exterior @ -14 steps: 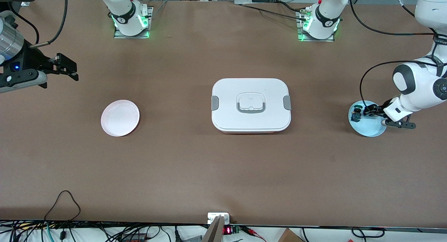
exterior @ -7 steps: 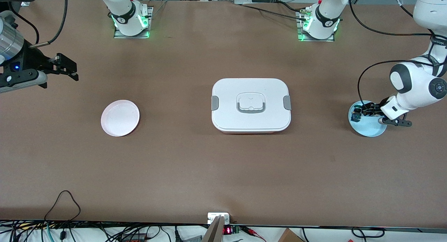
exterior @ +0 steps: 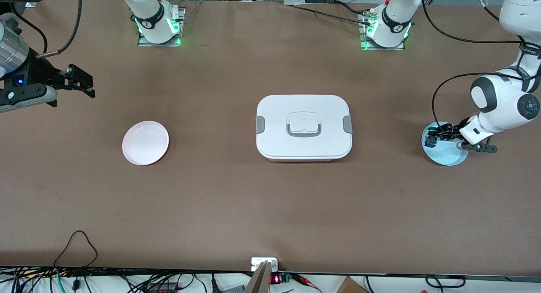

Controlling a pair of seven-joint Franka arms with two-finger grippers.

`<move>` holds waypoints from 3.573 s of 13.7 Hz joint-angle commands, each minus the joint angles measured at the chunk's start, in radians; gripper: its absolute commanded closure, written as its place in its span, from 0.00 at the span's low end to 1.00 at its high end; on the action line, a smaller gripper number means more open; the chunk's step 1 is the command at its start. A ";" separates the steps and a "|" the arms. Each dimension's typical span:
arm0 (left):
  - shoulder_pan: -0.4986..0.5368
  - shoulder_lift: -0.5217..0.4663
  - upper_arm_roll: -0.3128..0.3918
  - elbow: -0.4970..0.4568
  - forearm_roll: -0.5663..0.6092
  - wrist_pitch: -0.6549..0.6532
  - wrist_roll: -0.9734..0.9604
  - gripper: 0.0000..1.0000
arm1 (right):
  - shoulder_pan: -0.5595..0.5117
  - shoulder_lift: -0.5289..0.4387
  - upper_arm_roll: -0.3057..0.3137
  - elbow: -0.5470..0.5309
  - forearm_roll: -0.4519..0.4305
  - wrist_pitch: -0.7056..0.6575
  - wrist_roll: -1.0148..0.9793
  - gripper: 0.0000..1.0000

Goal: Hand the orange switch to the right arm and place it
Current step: 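Close the left gripper on the orange switch, then lift the orange switch with the left gripper off the plate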

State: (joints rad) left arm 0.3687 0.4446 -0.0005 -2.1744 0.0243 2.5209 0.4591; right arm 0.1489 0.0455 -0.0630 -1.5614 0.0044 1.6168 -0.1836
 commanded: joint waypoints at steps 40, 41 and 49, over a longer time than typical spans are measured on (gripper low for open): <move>-0.171 -0.294 -0.110 0.312 -0.156 -0.541 0.223 1.00 | -0.003 0.002 0.000 0.004 -0.009 0.023 0.001 0.00; -0.181 -0.306 -0.110 0.315 -0.199 -0.541 0.249 1.00 | -0.003 0.002 0.000 0.006 -0.008 0.025 0.003 0.00; -0.227 -0.334 -0.111 0.360 -0.648 -0.658 0.670 1.00 | 0.001 -0.003 0.002 0.006 -0.008 0.022 0.004 0.00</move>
State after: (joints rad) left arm 0.1550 0.1119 -0.1198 -1.8176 -0.5168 1.9091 1.0250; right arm 0.1528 0.0457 -0.0612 -1.5614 0.0044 1.6402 -0.1836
